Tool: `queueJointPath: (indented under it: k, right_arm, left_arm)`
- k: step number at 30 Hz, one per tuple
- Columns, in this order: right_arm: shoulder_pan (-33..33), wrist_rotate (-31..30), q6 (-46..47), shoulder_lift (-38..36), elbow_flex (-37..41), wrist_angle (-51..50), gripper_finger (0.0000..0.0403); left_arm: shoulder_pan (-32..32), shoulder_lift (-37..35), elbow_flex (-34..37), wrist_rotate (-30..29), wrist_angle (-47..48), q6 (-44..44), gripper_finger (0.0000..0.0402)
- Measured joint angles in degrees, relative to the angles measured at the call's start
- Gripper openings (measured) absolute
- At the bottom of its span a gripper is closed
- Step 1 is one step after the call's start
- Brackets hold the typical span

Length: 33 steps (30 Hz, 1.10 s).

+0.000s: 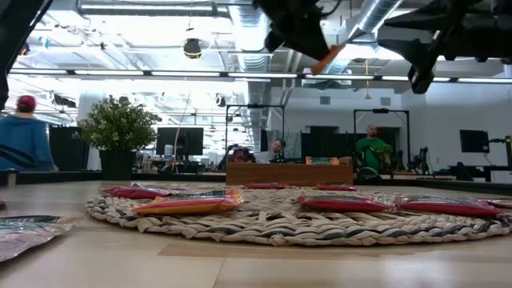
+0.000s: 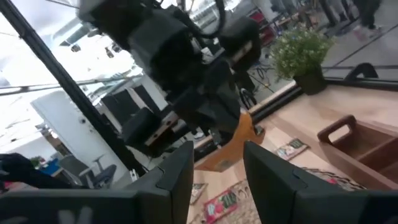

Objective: Pick & Place Tea
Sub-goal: Put the orange tea bag into the right section of the wooden organizer

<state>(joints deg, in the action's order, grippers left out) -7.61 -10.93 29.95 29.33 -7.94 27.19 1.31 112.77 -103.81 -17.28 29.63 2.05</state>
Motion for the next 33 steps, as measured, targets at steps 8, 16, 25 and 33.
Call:
queueJointPath:
  k: [8,16,25,33]
  right_arm:
    - [5.48,6.55,0.02,-0.01,-0.36,-2.07,0.018]
    - [9.86,6.59,-4.49,0.03,-9.57,-20.53,0.0184]
    - [11.86,6.68,-6.1,6.33,-19.47,-32.36,0.0167]
    - [12.44,6.51,-8.54,16.48,-26.49,-36.42,0.0168]
  left_arm:
    - [0.04,2.58,-3.04,-4.06,-0.05,-2.54,0.0]
    - [0.06,2.56,-3.13,-7.25,-1.36,-5.32,0.0]
    - [0.06,3.49,-3.09,-8.7,-4.1,-5.89,0.0]
    - [0.06,4.28,-3.02,-9.11,-4.45,-6.33,0.0]
